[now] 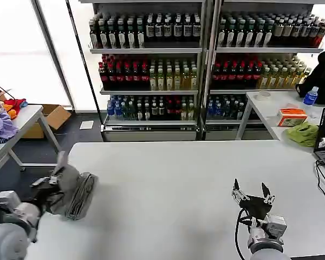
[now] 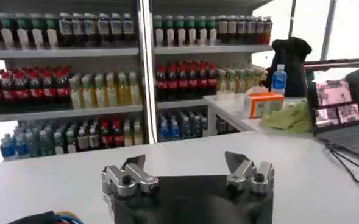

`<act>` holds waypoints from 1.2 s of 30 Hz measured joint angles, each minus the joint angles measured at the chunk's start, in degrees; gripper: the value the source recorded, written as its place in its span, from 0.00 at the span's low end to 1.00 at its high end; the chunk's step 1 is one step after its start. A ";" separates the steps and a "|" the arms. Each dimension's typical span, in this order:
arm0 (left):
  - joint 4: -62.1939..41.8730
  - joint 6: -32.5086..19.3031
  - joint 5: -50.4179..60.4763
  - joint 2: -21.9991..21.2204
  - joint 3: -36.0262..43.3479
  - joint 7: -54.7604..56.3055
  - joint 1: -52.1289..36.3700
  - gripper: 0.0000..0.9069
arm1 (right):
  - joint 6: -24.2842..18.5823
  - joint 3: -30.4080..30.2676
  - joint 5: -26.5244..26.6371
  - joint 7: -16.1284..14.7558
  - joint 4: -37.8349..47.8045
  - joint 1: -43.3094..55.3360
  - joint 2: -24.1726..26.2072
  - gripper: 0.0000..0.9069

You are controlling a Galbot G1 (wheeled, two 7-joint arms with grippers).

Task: Fold and organize the clothes.

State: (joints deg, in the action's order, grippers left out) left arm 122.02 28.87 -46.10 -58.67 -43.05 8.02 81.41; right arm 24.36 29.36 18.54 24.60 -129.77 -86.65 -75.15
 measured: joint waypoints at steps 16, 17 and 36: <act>-4.66 -1.55 5.60 -16.46 30.89 4.84 -10.92 0.00 | 0.50 1.41 -3.21 0.25 -0.82 -3.57 -2.31 1.00; -5.51 -1.69 5.95 -17.05 31.67 4.94 -11.67 0.00 | 0.53 1.48 -3.29 0.27 -0.70 -3.56 -2.30 1.00; -10.14 -4.66 7.20 -21.89 38.12 -0.12 -17.01 1.00 | 2.27 -0.50 -2.35 1.54 2.87 -1.21 -2.32 1.00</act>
State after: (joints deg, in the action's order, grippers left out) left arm 111.88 24.21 -38.91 -80.56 -4.93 7.90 64.39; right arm 26.63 28.86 16.19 26.14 -126.90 -87.85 -77.48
